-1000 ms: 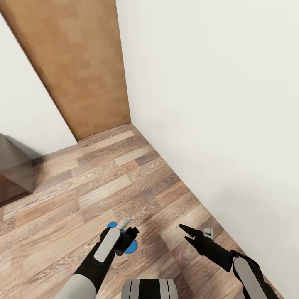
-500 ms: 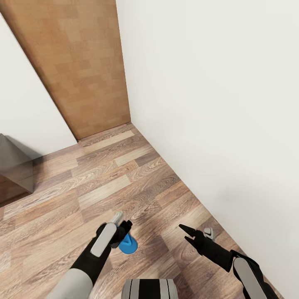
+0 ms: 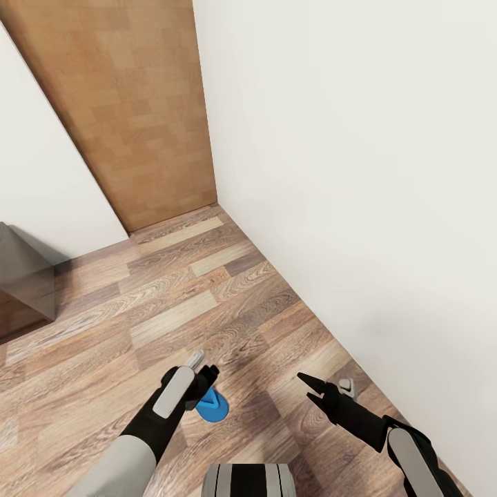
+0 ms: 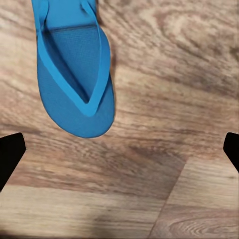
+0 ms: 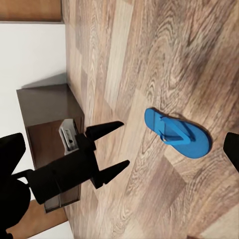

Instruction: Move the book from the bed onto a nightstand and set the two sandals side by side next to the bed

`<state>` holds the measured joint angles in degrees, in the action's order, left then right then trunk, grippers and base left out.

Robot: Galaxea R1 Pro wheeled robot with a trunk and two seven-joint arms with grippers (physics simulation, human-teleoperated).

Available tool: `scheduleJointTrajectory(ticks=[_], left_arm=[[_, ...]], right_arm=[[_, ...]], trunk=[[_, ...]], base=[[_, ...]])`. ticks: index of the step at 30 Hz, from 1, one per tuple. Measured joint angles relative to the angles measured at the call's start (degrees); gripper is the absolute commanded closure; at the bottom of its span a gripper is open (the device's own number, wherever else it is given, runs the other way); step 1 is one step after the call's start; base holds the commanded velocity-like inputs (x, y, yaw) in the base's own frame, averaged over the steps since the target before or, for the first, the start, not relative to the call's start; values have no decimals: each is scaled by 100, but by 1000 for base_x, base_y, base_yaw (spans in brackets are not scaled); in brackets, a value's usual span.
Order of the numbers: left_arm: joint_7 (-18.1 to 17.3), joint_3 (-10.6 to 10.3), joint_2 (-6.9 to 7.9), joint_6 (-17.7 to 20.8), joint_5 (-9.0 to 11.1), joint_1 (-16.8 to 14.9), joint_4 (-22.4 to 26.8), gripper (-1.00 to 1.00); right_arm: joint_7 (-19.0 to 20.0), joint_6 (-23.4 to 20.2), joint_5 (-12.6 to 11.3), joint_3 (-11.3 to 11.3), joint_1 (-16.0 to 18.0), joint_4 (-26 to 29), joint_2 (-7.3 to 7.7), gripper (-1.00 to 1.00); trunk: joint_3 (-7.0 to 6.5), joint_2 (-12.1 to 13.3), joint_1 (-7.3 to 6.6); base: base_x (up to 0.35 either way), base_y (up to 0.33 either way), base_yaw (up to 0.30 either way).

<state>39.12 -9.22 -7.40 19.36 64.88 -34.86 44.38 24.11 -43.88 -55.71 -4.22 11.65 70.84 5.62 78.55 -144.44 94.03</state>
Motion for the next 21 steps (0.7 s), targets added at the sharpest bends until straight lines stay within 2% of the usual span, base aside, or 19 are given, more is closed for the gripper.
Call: scheduleJointTrajectory(ticks=[12,21], left_arm=[[6,0,0,-11,-18,-1,-9,-100],[6,0,0,-12,-19,-1,-9,-100]], right_arm=[[0,0,0,0,0,0,0,-100],[0,0,2,0,0,0,1,-100]], trunk=[[0,0,0],[199,-12,23]], base=[[0,0,0],[0,0,0]])
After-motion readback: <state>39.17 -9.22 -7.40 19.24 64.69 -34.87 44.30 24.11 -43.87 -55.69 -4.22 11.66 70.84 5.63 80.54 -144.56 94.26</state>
